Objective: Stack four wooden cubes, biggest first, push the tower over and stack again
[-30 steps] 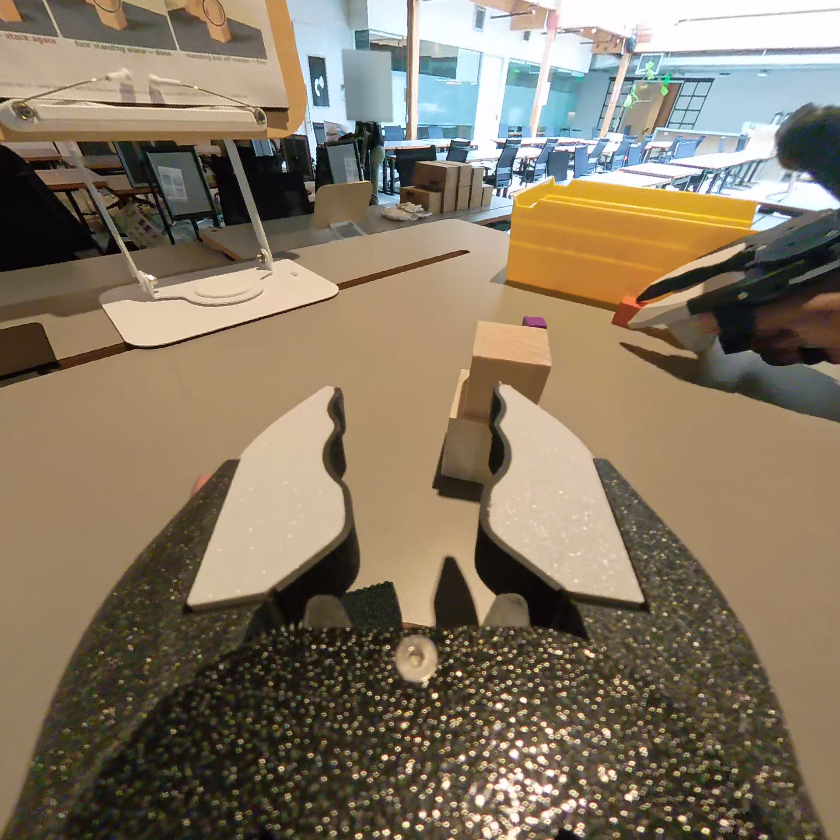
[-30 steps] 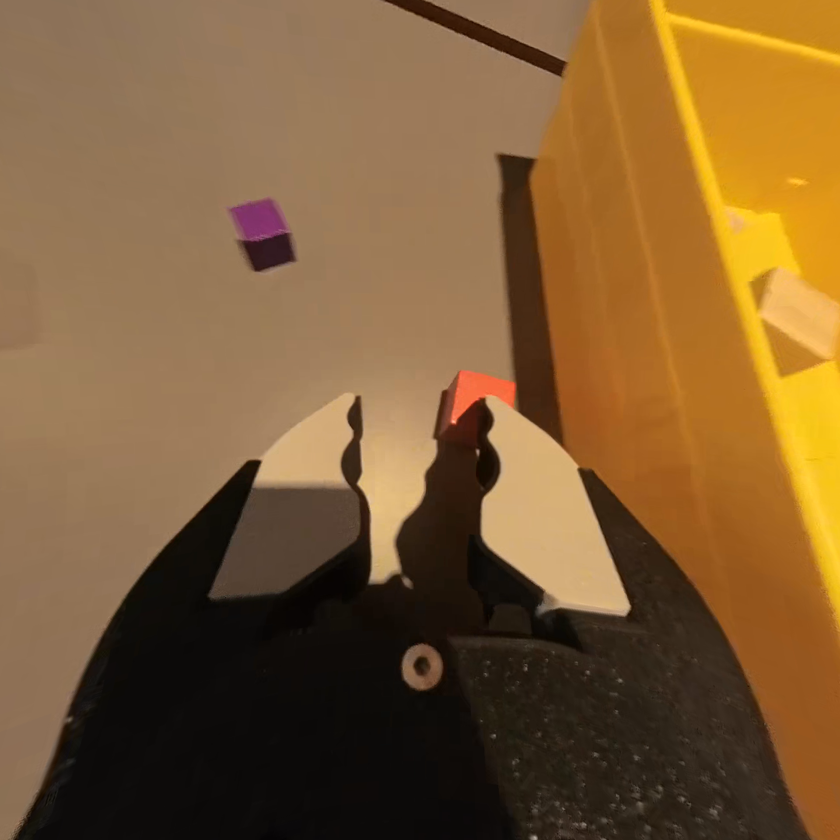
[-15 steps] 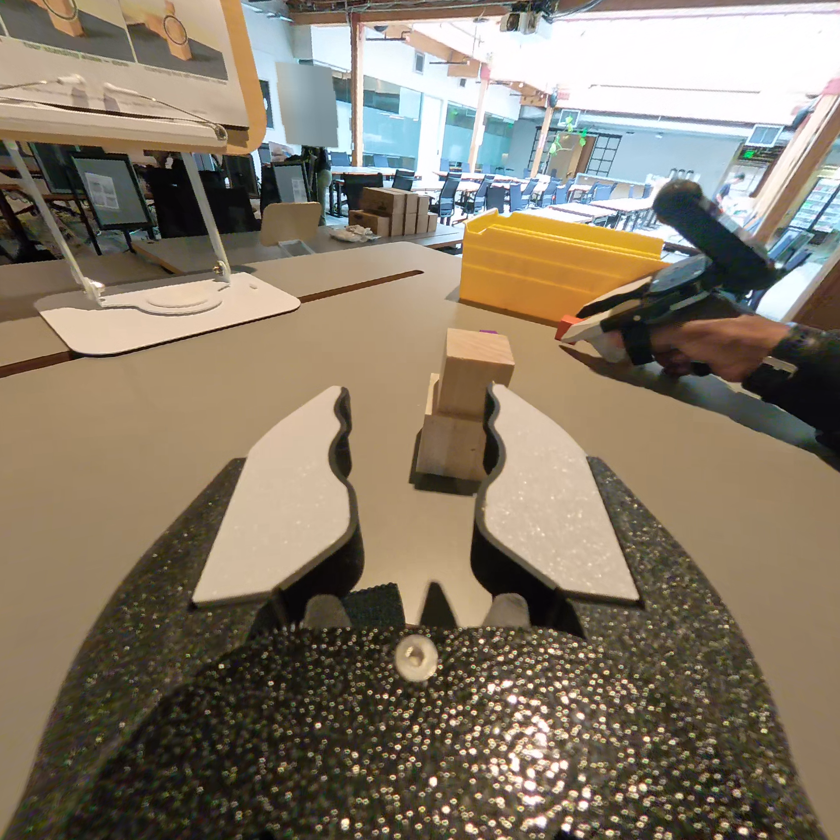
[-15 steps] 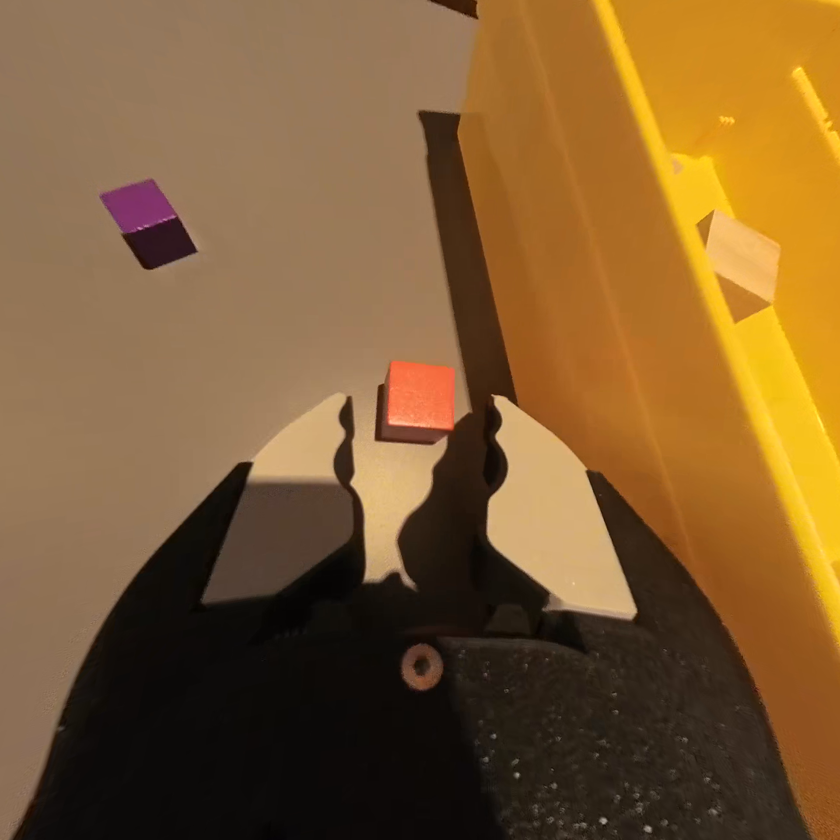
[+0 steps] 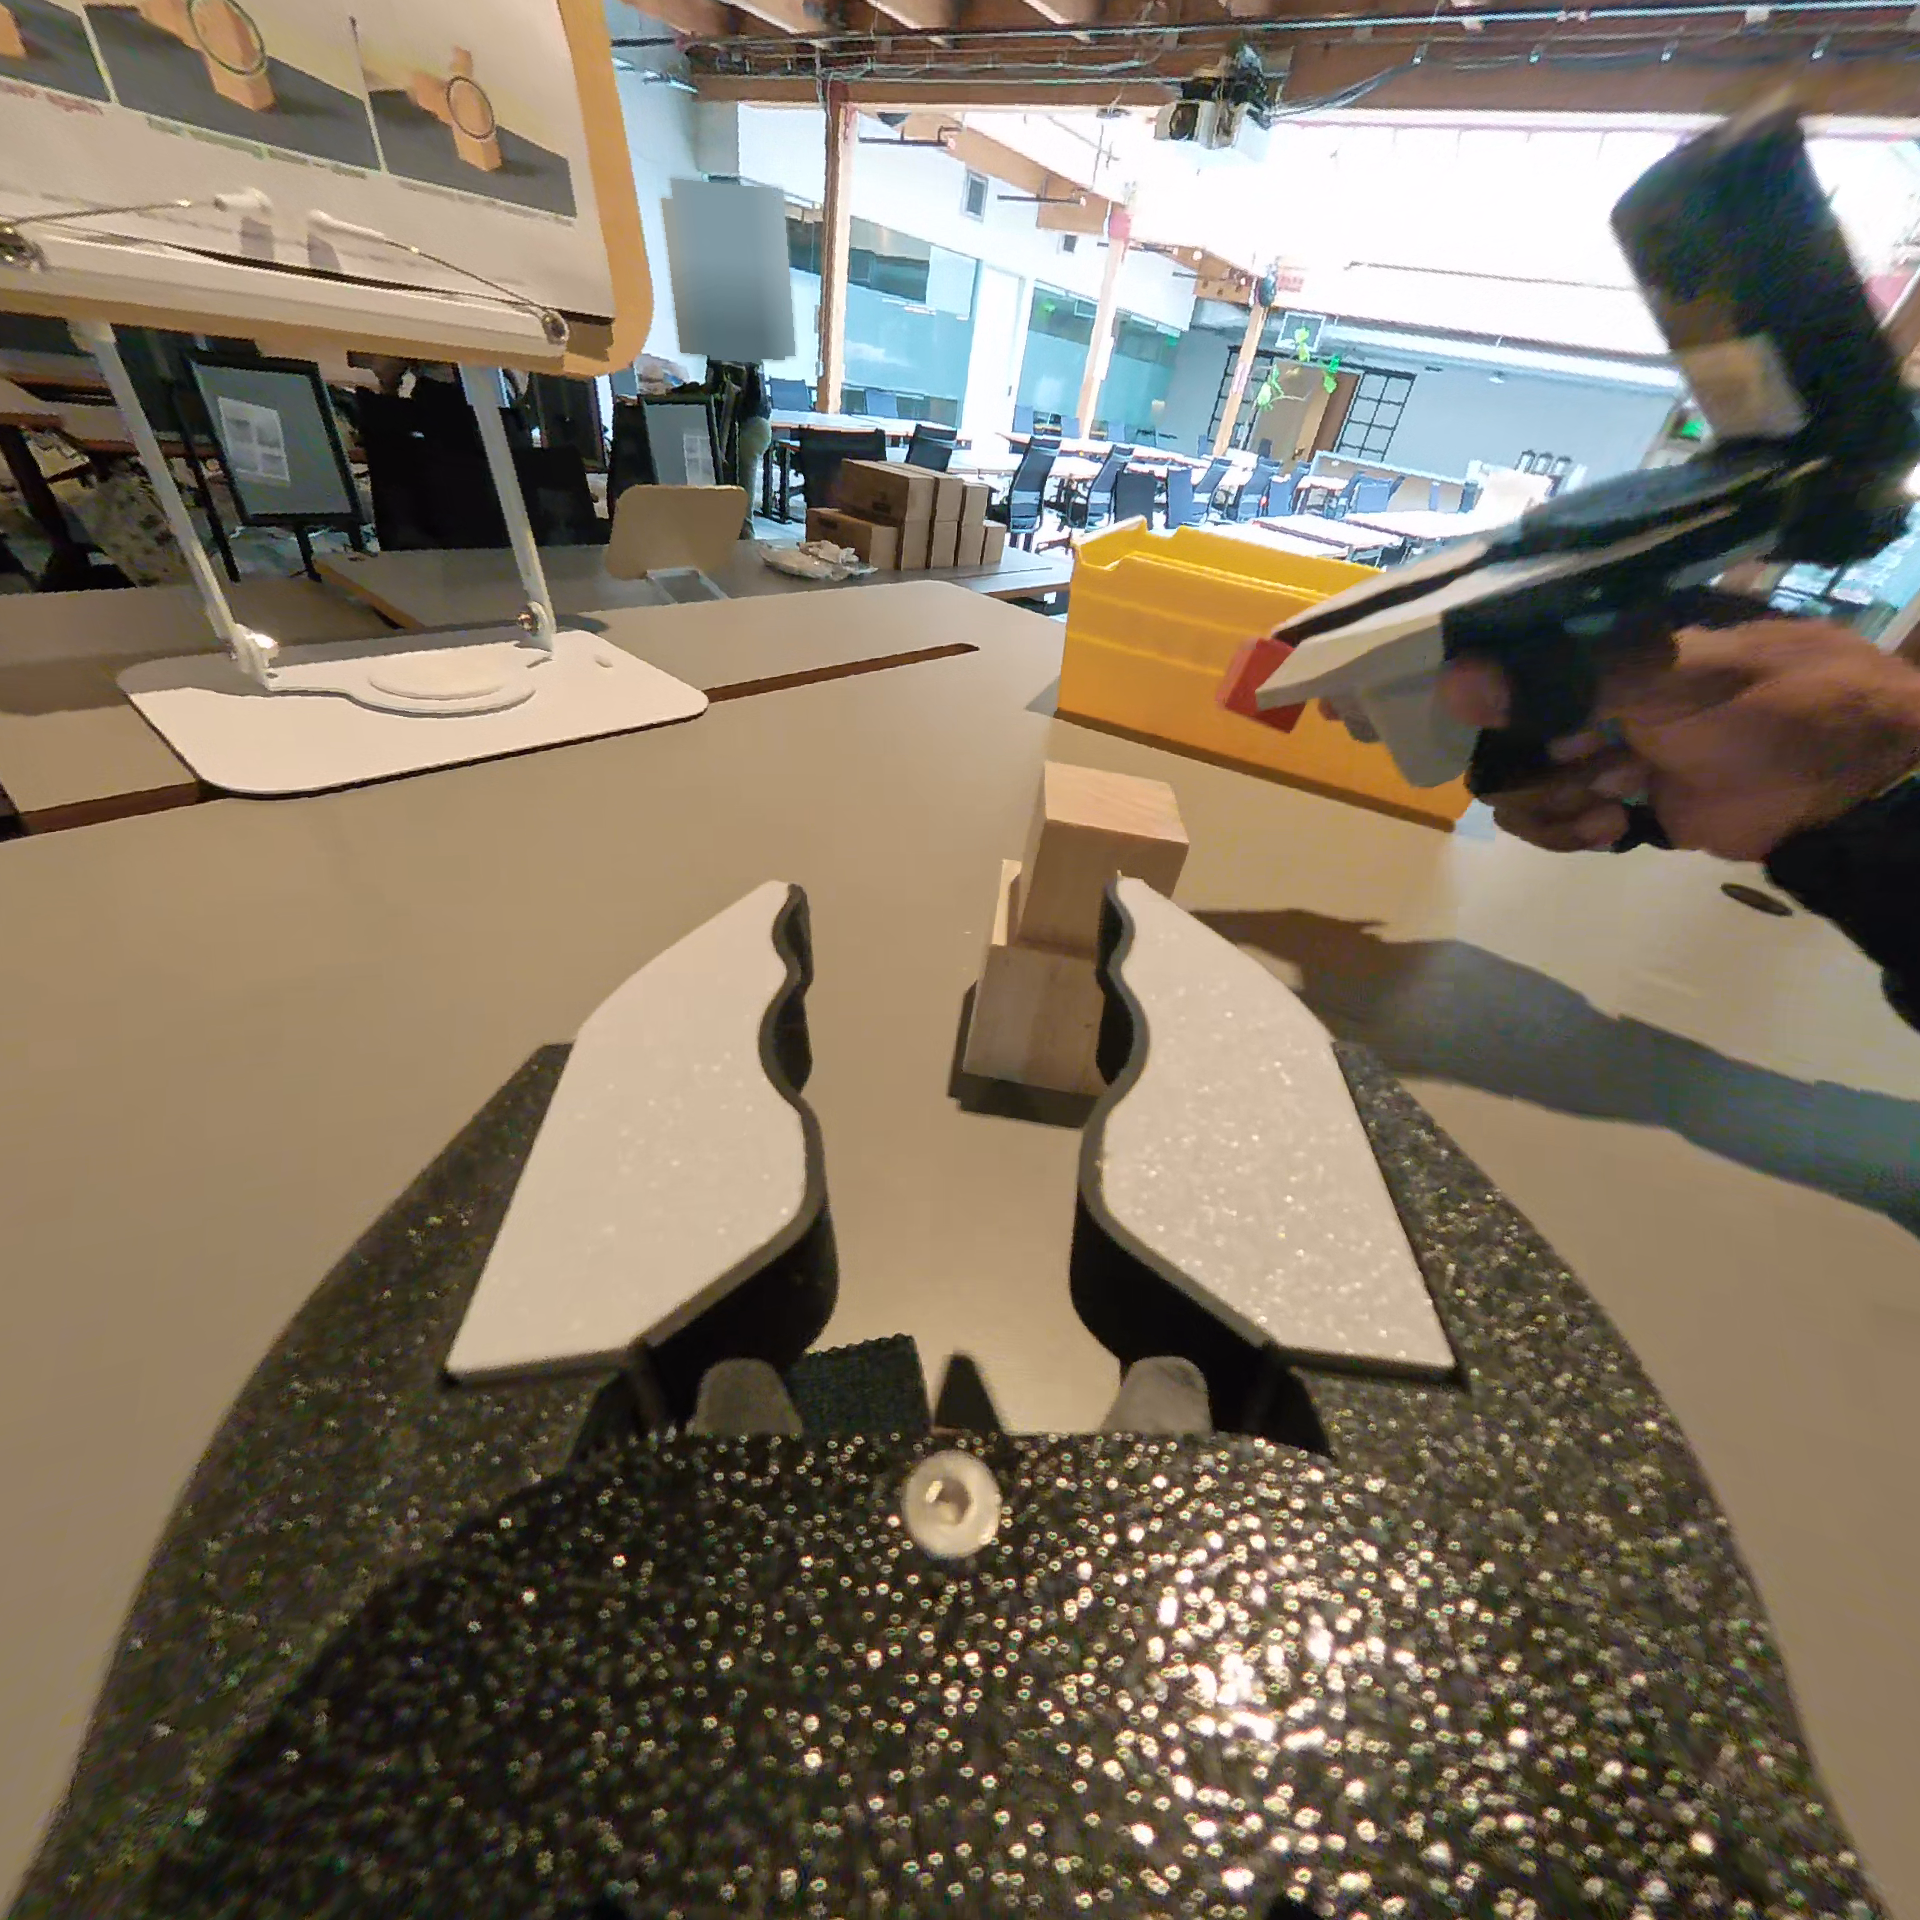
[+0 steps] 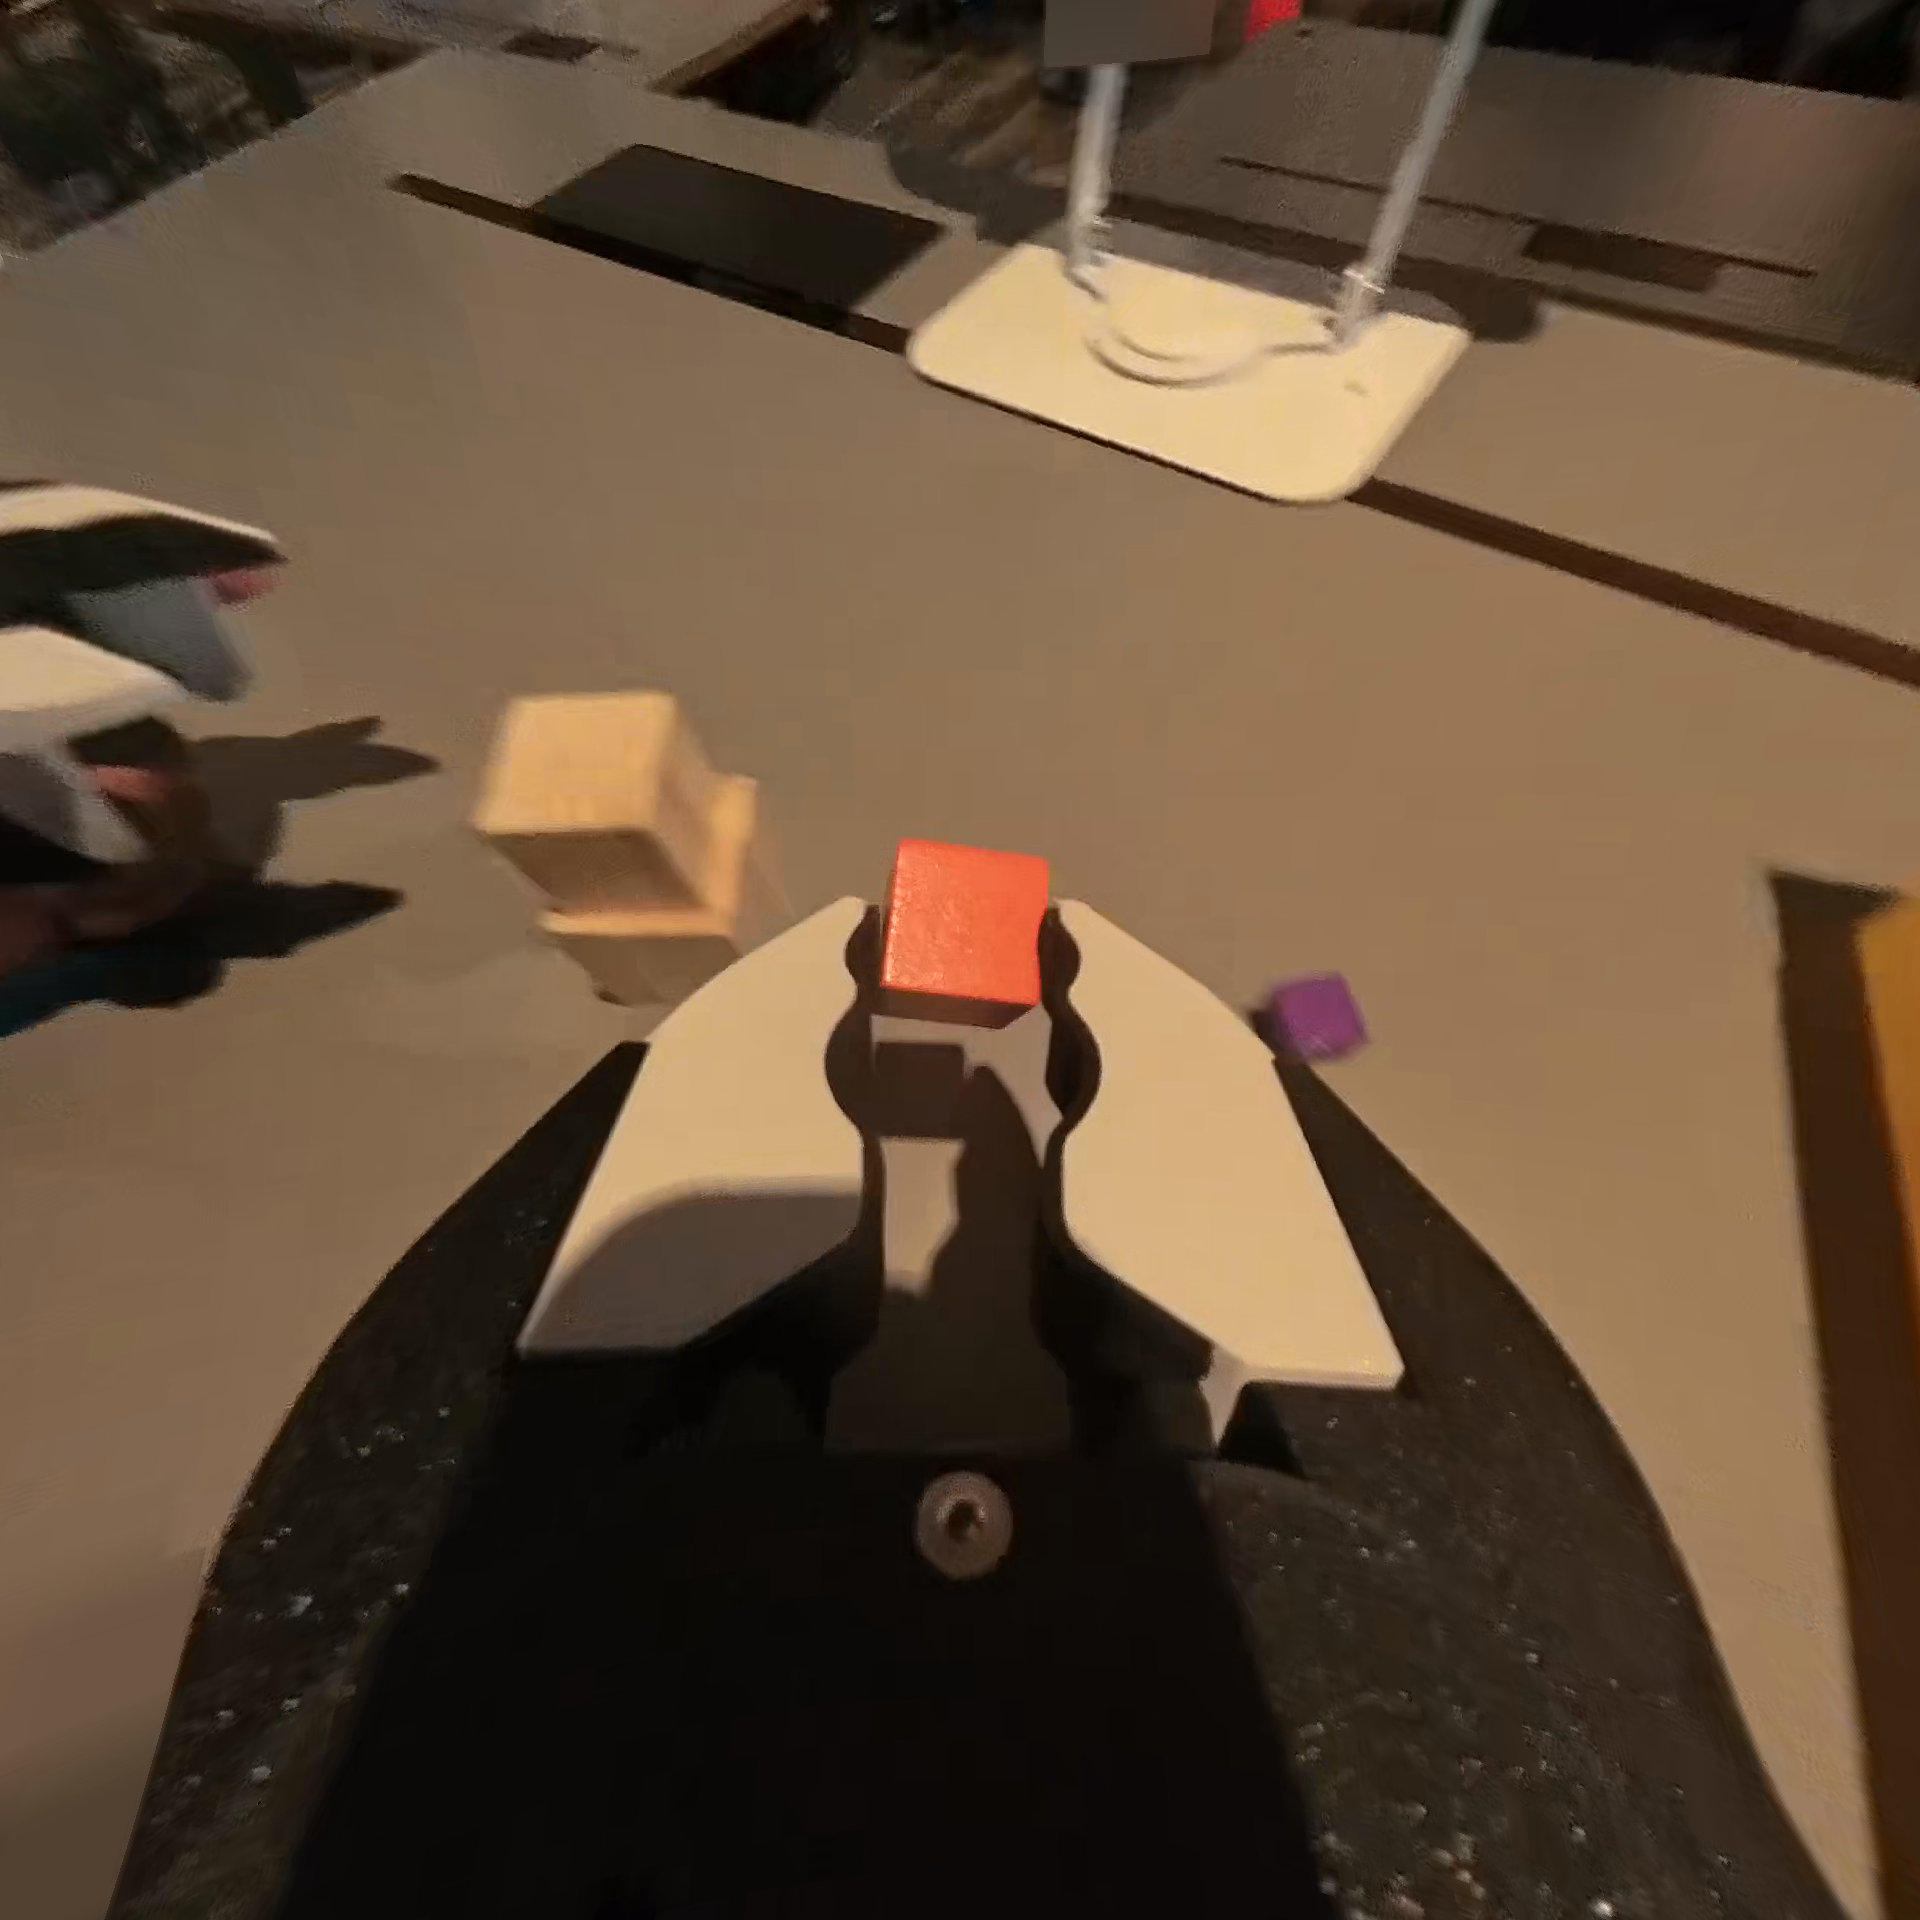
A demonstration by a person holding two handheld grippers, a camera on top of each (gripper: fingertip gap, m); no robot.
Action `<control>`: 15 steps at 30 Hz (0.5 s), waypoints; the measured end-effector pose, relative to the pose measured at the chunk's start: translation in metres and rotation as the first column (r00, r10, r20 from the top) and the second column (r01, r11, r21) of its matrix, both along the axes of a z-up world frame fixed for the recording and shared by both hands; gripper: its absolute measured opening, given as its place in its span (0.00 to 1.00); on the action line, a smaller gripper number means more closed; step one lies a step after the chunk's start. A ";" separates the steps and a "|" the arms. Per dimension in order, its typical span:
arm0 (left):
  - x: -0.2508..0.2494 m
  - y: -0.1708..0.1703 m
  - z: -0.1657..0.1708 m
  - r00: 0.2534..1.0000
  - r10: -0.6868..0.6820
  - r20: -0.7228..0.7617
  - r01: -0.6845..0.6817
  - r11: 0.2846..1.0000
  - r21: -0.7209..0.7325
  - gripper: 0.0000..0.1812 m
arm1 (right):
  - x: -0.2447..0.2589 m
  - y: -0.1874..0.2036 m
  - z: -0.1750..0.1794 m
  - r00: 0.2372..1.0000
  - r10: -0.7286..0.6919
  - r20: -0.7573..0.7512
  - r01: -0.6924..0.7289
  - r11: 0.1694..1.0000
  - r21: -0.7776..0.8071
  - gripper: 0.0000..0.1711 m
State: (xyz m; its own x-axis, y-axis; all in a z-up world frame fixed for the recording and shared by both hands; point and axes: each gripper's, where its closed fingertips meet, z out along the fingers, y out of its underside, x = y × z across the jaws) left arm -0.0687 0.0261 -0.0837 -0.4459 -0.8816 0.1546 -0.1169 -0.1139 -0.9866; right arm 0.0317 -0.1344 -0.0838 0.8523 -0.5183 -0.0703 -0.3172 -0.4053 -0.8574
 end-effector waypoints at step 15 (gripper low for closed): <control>-0.002 0.008 -0.001 0.998 0.056 -0.009 -0.056 0.998 0.006 0.28 | -0.046 0.091 0.003 0.997 0.077 0.008 -0.074 0.974 -0.215 0.17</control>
State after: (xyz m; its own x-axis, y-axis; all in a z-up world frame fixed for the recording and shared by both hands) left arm -0.0704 0.0336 -0.0851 -0.3942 -0.9062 0.1530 -0.1196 -0.1145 -0.9862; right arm -0.0141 -0.0431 -0.0805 0.8897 -0.4539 0.0497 -0.2651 -0.6022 -0.7530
